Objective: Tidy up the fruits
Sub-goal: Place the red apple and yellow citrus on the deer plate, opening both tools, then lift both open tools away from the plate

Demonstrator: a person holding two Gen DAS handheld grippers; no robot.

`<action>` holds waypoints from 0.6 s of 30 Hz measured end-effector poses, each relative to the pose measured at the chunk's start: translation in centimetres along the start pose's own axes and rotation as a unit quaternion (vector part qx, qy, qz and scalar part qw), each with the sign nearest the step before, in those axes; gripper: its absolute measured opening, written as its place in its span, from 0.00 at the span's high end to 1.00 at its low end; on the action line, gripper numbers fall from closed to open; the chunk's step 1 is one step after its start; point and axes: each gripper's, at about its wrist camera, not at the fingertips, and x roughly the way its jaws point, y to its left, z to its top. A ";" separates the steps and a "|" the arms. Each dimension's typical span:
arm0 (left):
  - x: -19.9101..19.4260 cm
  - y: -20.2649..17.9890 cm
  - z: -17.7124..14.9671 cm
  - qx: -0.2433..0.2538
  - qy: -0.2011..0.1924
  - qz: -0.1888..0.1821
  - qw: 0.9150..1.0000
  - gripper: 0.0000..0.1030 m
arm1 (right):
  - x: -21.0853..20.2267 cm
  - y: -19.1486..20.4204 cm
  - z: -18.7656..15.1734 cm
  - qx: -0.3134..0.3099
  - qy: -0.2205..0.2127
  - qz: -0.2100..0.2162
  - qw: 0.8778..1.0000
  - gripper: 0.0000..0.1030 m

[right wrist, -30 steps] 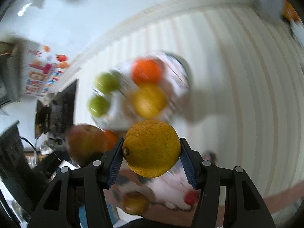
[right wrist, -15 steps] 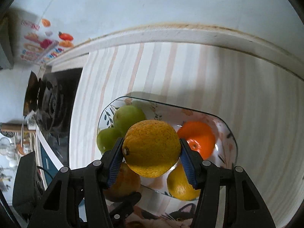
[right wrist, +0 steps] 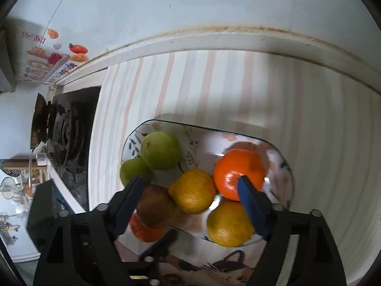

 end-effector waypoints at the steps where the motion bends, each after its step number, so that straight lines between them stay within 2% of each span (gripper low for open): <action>1: -0.5 -0.1 0.0 0.003 -0.004 0.004 1.000 0.15 | -0.4 -0.1 -0.3 -0.002 -0.005 -0.008 1.000 0.11; 4: -2.1 -0.2 -0.3 0.011 -0.019 0.017 1.000 0.12 | -1.6 -0.2 -1.6 -0.004 -0.020 -0.043 0.999 0.11; 5: -2.5 0.0 -0.4 0.012 -0.022 0.020 0.999 0.07 | -2.0 -0.2 -2.3 -0.006 -0.027 -0.057 0.998 0.10; 9: -4.3 0.7 -0.4 0.023 -0.046 0.062 0.997 0.07 | -3.2 -0.6 -5.0 -0.007 -0.049 -0.101 0.994 0.10; 12: -6.1 1.9 -0.7 0.028 -0.064 0.097 0.993 0.07 | -3.9 -0.8 -7.3 0.003 -0.059 -0.116 0.992 0.10; 18: -8.5 3.0 -1.9 0.032 -0.087 0.120 0.988 0.07 | -5.9 0.5 -12.0 0.015 -0.092 -0.139 0.986 0.10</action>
